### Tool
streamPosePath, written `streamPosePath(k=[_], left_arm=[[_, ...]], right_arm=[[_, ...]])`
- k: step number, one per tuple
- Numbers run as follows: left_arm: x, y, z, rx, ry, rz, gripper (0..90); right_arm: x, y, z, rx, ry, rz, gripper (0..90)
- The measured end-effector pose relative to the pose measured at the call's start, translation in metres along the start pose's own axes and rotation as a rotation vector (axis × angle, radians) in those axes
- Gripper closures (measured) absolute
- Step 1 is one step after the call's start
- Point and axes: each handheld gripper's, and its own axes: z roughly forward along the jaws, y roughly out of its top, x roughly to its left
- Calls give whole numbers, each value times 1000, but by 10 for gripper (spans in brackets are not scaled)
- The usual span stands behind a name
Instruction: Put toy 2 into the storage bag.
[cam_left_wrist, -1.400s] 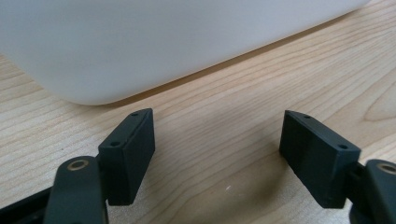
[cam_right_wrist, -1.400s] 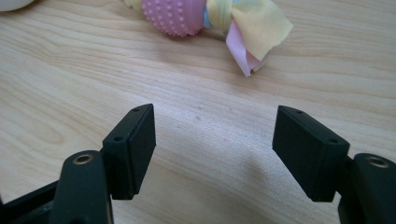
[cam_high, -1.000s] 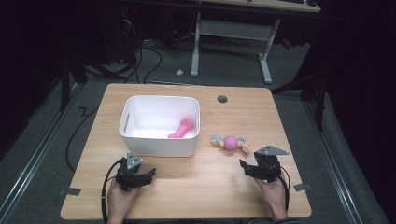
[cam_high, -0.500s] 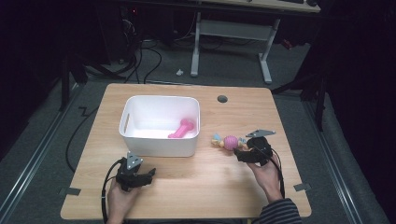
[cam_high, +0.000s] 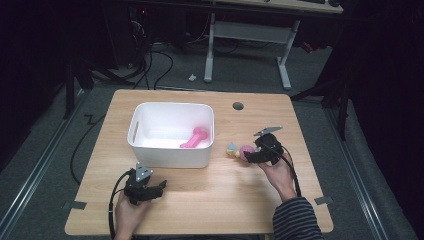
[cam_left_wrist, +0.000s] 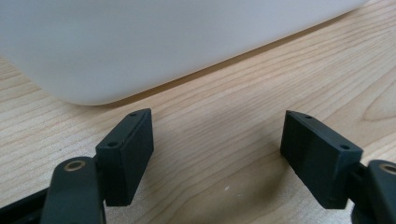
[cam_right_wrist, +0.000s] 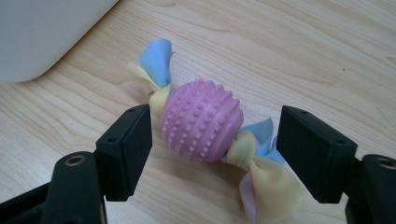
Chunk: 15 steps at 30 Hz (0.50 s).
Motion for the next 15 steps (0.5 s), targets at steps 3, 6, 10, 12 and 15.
streamPosePath(k=[3, 6, 10, 12, 15], left_arm=[[0, 0, 0, 0, 0, 0, 260], [0, 0, 0, 0, 0, 0, 260], [0, 0, 0, 0, 1, 1, 258], [0, 0, 0, 0, 1, 1, 257], [0, 0, 0, 0, 1, 1, 257]], right_arm=[[1, 3, 6, 14, 3, -1, 264], [1, 5, 11, 24, 9, 0, 260], [3, 5, 19, 48, -3, -5, 252], [4, 5, 23, 62, -9, -14, 250], [4, 5, 26, 68, -14, -15, 250]])
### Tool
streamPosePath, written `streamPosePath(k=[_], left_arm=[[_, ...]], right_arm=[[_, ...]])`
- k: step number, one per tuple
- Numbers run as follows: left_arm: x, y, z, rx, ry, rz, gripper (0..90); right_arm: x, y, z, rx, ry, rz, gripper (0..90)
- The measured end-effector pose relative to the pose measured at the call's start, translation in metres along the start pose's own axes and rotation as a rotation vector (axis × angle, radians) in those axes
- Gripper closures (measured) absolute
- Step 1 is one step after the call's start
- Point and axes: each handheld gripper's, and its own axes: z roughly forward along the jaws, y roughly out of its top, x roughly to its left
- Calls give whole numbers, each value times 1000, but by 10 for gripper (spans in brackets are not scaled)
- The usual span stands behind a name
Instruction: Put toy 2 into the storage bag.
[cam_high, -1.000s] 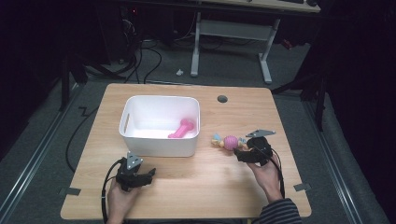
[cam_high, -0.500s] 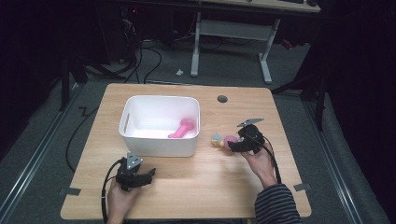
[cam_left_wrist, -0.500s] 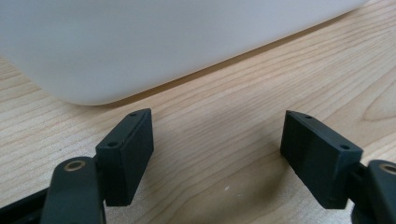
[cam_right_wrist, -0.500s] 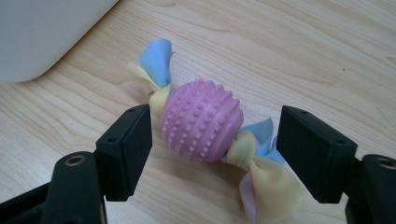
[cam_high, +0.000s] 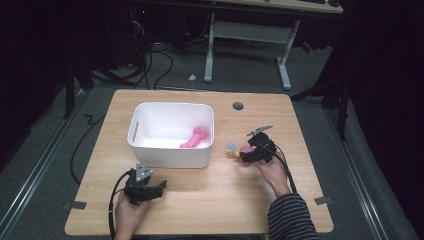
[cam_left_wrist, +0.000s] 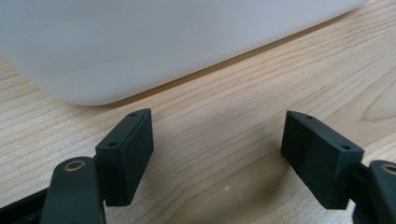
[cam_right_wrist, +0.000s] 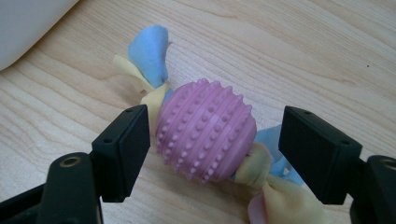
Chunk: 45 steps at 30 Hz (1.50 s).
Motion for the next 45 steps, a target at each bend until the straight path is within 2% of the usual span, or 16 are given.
streamPosePath(k=[4, 10, 12, 21, 24, 29, 45], left_arm=[[0, 0, 0, 0, 0, 0, 257], [0, 0, 0, 0, 0, 0, 257], [0, 0, 0, 0, -1, 0, 256], [0, 0, 0, 0, -1, 1, 254], [0, 0, 0, 0, -1, 1, 253], [0, 0, 0, 1, -1, 2, 253], [0, 0, 0, -1, 0, 2, 252]], right_arm=[[-1, 0, 4, 2, 4, 1, 271], [3, -1, 8, 7, 6, -33, 324], [5, -1, 10, 12, -7, -53, 330], [5, -2, 8, 10, -20, -52, 340], [4, -2, 4, -9, -20, -59, 341], [3, -3, -8, -57, 8, -59, 341], [-6, -9, -47, -132, 84, -18, 342]])
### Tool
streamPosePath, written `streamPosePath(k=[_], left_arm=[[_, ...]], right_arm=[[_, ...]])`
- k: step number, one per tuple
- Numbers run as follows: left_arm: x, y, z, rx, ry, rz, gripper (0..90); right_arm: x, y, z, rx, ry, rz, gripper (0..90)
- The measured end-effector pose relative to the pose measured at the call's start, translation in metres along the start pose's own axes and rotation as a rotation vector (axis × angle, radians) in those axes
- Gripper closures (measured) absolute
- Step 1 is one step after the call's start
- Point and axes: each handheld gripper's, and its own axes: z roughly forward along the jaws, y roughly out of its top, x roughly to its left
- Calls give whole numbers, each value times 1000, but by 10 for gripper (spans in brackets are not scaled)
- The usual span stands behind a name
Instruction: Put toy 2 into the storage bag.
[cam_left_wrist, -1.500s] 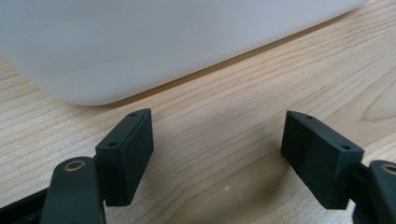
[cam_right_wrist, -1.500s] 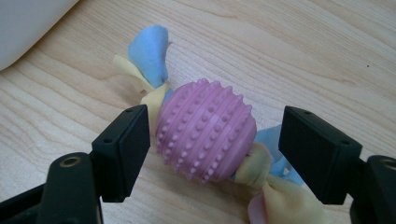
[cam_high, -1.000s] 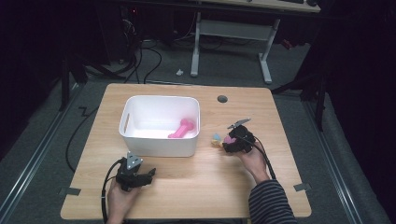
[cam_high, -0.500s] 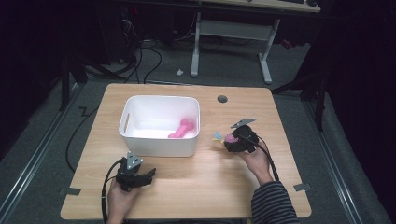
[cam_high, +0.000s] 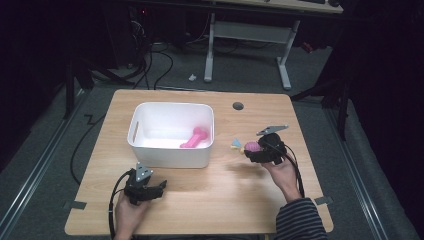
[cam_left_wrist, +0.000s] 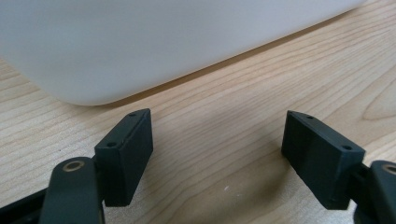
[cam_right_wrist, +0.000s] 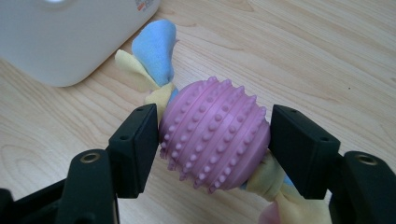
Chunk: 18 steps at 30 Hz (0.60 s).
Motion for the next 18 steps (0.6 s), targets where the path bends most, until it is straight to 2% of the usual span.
streamPosePath(k=[7, 11, 18], left_arm=[[0, 0, 0, 0, 0, 0, 251], [0, 0, 0, 0, 0, 0, 251], [0, 0, 0, 0, 0, 0, 250]], right_arm=[[2, 1, -15, -25, 36, 11, 342], [4, 7, -25, -32, 47, -9, 342], [7, 18, -42, -73, 101, -15, 343]])
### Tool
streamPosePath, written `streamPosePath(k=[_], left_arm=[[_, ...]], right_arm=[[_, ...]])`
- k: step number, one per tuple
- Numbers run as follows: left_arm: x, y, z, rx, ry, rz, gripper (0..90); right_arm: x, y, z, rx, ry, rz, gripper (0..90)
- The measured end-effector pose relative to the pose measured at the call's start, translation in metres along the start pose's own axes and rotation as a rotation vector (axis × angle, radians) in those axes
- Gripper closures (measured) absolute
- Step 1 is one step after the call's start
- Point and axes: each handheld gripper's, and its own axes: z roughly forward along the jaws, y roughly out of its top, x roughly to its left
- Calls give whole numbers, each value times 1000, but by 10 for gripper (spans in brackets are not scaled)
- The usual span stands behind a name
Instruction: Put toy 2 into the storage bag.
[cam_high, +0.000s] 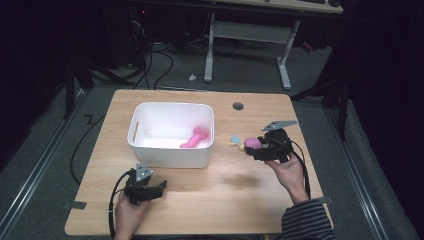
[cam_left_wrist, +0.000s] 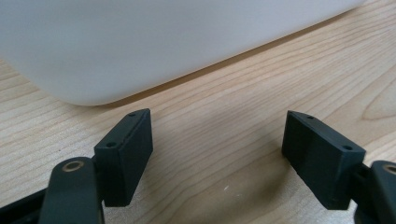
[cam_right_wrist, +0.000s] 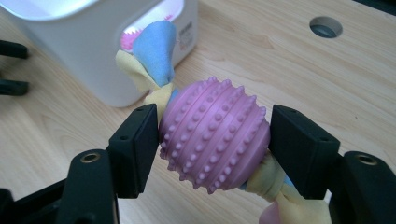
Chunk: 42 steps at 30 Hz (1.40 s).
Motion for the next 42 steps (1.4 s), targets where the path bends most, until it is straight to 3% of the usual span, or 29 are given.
streamPosePath(k=[3, 12, 16, 26, 35, 42], left_arm=[[0, 0, 0, 0, 0, 0, 250], [0, 0, 0, 0, 0, 0, 250], [0, 0, 0, 1, 0, 1, 250], [0, 0, 0, 1, 0, 1, 250], [0, 0, 0, 1, -1, 1, 249], [0, 0, 0, 1, -2, 3, 245]], right_arm=[[0, 5, -4, 0, 27, 5, 343], [4, 19, -14, -25, 27, -27, 343], [7, 26, -18, -34, 50, -33, 343], [17, 34, -14, -38, 54, -60, 342], [29, 53, -16, -47, 71, -105, 342], [41, 68, -6, -11, 82, -145, 342]])
